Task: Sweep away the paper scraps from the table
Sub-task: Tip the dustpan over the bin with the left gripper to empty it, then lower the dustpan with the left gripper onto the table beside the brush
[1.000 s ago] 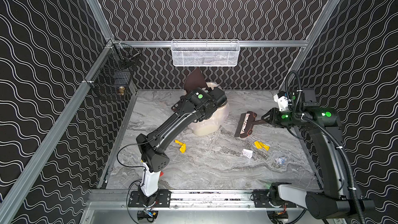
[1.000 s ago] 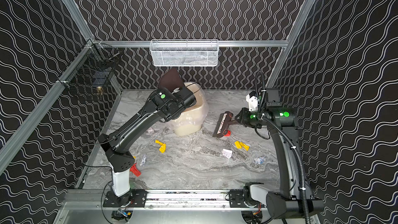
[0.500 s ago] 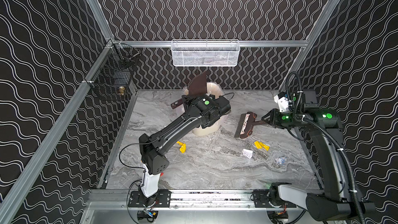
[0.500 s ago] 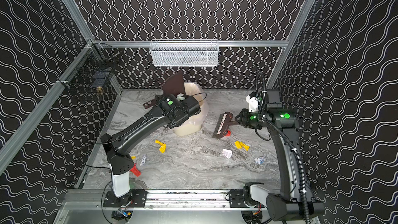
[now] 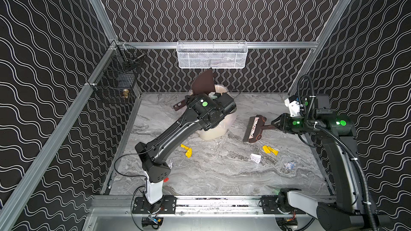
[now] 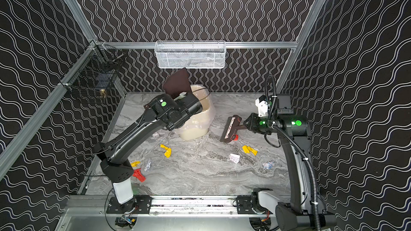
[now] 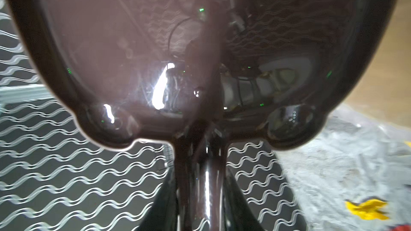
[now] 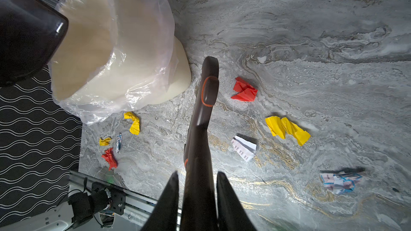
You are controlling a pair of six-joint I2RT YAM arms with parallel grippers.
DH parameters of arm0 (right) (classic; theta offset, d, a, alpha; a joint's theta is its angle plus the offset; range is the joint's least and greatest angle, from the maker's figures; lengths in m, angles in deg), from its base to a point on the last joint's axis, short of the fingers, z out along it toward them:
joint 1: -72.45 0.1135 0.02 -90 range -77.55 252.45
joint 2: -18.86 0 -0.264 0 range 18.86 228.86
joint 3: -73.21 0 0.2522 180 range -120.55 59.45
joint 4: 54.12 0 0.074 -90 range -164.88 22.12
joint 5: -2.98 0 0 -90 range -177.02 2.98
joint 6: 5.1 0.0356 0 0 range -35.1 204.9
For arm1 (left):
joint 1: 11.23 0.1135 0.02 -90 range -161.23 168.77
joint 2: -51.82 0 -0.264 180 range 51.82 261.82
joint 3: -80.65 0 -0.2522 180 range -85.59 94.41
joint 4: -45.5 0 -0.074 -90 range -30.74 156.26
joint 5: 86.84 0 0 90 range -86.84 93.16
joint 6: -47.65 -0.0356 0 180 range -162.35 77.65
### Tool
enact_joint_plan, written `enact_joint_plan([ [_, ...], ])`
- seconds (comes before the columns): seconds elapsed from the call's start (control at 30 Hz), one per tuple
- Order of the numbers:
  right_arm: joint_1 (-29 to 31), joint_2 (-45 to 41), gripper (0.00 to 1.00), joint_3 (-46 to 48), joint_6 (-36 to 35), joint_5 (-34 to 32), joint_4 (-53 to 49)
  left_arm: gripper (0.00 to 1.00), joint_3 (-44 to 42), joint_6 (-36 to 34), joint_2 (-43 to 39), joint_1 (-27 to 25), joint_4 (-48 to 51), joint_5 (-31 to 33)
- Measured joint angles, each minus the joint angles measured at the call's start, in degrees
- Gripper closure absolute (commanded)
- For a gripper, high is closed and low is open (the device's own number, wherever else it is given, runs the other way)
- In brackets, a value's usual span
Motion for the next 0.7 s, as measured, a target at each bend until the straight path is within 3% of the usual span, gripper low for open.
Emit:
enact_joint_plan([
  [0.2,0.00,0.22,1.00,-1.33,-0.02,-4.44,-0.85,1.00,3.17,0.39,-2.23,-2.23,0.00,-9.49],
  [0.47,-0.02,-1.57,1.00,-0.81,1.05,-11.76,-3.78,1.00,5.84,5.92,-2.49,-12.50,-0.02,-27.58],
  [0.7,0.33,-4.22,1.00,1.09,0.42,-14.99,-6.25,1.00,-4.39,11.69,-5.57,-21.03,-3.43,-42.49],
])
